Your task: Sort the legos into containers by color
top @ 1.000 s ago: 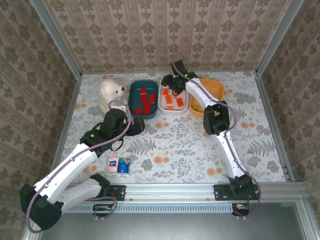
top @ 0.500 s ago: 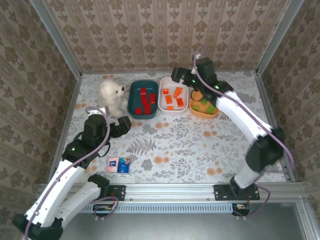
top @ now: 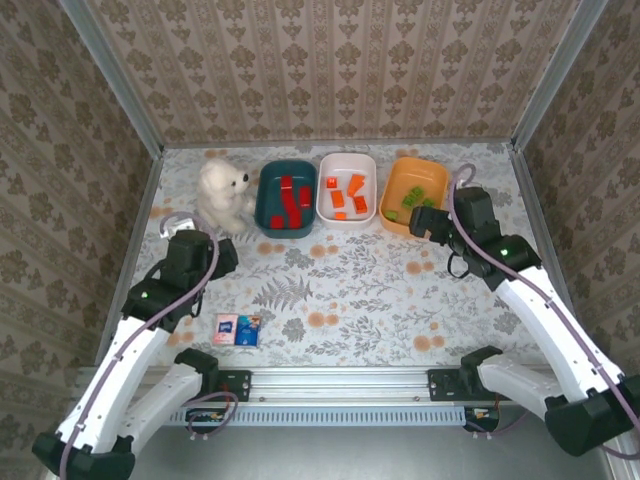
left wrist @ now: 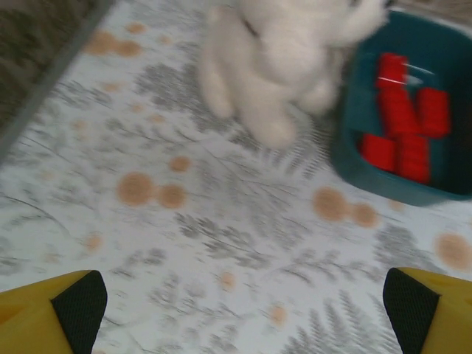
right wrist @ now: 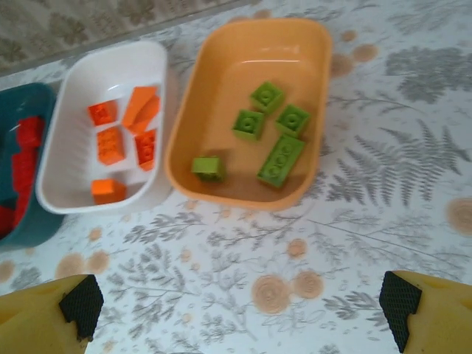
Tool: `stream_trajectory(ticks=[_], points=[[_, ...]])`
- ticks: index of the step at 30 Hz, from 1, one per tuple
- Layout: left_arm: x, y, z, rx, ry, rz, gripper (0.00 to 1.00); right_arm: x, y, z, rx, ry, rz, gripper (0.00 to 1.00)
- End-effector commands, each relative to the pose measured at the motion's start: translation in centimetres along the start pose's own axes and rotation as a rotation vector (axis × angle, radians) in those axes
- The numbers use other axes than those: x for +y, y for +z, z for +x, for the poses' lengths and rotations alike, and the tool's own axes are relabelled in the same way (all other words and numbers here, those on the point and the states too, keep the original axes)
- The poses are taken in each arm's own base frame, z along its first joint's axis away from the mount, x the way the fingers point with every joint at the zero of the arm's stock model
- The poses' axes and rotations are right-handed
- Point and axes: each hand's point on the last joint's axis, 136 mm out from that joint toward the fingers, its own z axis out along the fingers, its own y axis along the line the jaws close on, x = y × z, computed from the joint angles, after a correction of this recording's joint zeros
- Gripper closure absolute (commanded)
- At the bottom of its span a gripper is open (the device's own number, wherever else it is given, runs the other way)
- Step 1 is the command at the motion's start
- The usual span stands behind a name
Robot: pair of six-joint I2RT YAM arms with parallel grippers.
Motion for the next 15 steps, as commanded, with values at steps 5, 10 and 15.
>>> stream_trajectory(ticks=[5,10,15], points=[[2.4,3.5,-0.4,-0.235,0.270,-0.137,0.00,-7.9,2.3,0.6,-0.385,0.025,0.261,0.00],[2.4,7.5,0.6,-0.213,0.262,-0.073,0.00,-9.4,6.4,2.9,-0.273,-0.179,0.372,0.00],[1.8,12.3,0.8,-0.176,0.245,-0.018,0.00,-10.3,10.1,4.0,-0.269,-0.153,0.348,0.00]])
